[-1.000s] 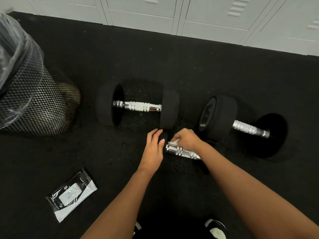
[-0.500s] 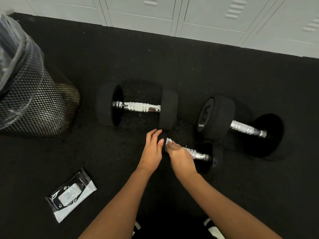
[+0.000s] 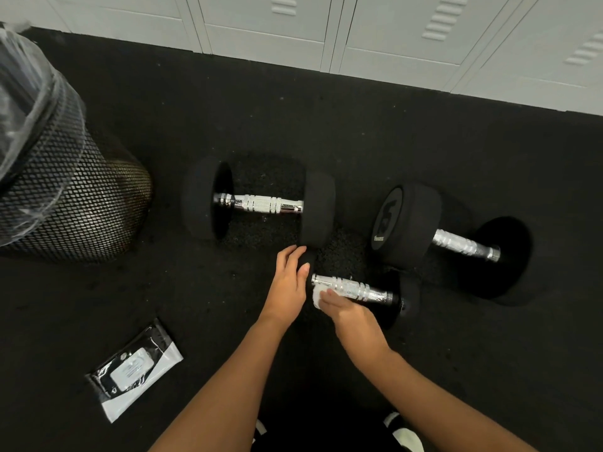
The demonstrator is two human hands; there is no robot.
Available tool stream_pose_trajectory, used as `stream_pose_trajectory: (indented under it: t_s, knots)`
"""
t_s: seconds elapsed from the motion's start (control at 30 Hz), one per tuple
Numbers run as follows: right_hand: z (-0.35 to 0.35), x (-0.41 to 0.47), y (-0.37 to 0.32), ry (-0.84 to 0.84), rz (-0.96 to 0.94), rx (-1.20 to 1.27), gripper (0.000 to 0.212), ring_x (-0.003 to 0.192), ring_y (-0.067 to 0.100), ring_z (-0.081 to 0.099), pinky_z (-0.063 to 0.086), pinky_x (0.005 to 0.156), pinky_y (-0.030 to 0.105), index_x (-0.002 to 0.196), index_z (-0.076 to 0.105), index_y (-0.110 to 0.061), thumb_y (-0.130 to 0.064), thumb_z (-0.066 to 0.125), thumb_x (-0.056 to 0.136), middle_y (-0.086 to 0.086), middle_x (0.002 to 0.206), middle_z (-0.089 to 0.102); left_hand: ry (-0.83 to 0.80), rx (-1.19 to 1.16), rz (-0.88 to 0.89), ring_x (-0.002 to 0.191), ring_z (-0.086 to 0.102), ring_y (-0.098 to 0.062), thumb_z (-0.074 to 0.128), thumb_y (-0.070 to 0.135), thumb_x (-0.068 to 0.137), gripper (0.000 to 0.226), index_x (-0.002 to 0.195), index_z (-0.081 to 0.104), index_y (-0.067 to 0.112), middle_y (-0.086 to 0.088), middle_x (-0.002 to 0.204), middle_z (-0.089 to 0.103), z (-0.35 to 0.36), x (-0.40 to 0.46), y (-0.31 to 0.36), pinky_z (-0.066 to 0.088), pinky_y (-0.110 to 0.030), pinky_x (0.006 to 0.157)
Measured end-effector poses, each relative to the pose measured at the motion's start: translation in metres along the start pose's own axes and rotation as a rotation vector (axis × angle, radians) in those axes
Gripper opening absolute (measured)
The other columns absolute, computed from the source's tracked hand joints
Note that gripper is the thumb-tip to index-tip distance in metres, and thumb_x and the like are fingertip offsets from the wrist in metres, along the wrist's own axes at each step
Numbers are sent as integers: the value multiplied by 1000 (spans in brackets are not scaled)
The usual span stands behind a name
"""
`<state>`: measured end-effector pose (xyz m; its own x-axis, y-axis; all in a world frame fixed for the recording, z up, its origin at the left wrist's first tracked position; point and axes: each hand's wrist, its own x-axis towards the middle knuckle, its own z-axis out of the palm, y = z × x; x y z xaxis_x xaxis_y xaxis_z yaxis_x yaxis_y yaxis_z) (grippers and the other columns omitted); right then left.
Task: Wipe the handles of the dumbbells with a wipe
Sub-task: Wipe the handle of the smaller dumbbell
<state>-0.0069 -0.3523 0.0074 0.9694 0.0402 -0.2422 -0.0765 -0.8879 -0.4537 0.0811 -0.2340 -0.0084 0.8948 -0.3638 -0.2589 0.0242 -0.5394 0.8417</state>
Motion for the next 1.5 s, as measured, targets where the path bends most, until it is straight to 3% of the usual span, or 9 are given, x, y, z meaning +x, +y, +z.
stream_pose_trajectory:
  t_s: [0.1, 0.2, 0.3, 0.4, 0.5, 0.87, 1.07, 1.23, 1.5]
  knots:
    - [2, -11, -17, 156, 496, 476, 29, 90, 13, 67, 56, 82, 29, 105, 70, -9, 3, 68, 79, 5, 101, 70, -3, 0, -7, 123, 35, -3, 33, 22, 100, 40, 140, 36, 15, 1, 145, 24, -1, 0, 0, 28, -15, 100]
    - [-2, -3, -23, 80, 1169, 1174, 12, 97, 22, 62, 55, 82, 32, 91, 65, -5, 4, 59, 86, 14, 107, 63, -1, 7, -2, 125, 37, -7, 33, 22, 100, 40, 139, 36, 15, 1, 144, 25, 0, -1, 0, 28, -15, 98]
    - [-9, 12, -25, 178, 1361, 1440, 8, 95, 29, 62, 53, 87, 35, 89, 58, 0, 7, 57, 86, 19, 102, 59, -4, 0, -6, 125, 36, -7, 33, 23, 100, 40, 139, 36, 15, 1, 145, 25, -1, 0, 0, 28, -15, 98]
    - [-17, 25, -32, 320, 1343, 1687, 17, 98, 30, 63, 51, 92, 37, 103, 57, 5, 8, 55, 87, 22, 104, 62, -5, -11, -6, 125, 37, -8, 33, 22, 100, 40, 139, 37, 15, 1, 144, 25, 0, 0, 0, 29, -16, 99]
    - [-21, 36, -37, 368, 1320, 1781, 11, 100, 32, 63, 51, 91, 38, 97, 57, 8, 11, 53, 87, 26, 107, 63, -3, -21, -7, 125, 36, -6, 33, 22, 100, 40, 139, 37, 15, 1, 144, 26, 0, 0, -1, 29, -17, 100]
    - [-22, 47, -35, 318, 1331, 1786, 35, 103, 35, 62, 52, 86, 38, 119, 49, 11, 14, 53, 85, 29, 113, 60, 3, -21, 13, 118, 32, 2, 33, 23, 100, 39, 139, 37, 16, 1, 144, 26, 0, 0, -3, 28, -15, 98]
    - [-12, 54, -44, 336, 1377, 1649, 36, 99, 33, 64, 54, 83, 36, 118, 53, 6, 15, 56, 82, 25, 111, 63, 2, -18, 9, 118, 33, 3, 33, 22, 100, 39, 139, 37, 17, 2, 144, 26, 0, 0, -3, 29, -15, 97]
    - [-17, 47, -34, 329, 1355, 1757, 27, 99, 34, 64, 53, 89, 40, 109, 54, 7, 15, 56, 83, 27, 108, 63, -7, -13, 12, 117, 32, 3, 32, 23, 100, 40, 139, 36, 17, 3, 145, 25, 0, 0, -2, 29, -15, 96]
    - [8, 51, -39, 403, 1332, 1750, 36, 102, 30, 62, 50, 93, 42, 119, 54, 2, 14, 50, 85, 20, 112, 62, -18, -10, -7, 116, 34, 2, 32, 22, 100, 40, 139, 36, 16, 3, 145, 24, -1, 0, -1, 31, -16, 96]
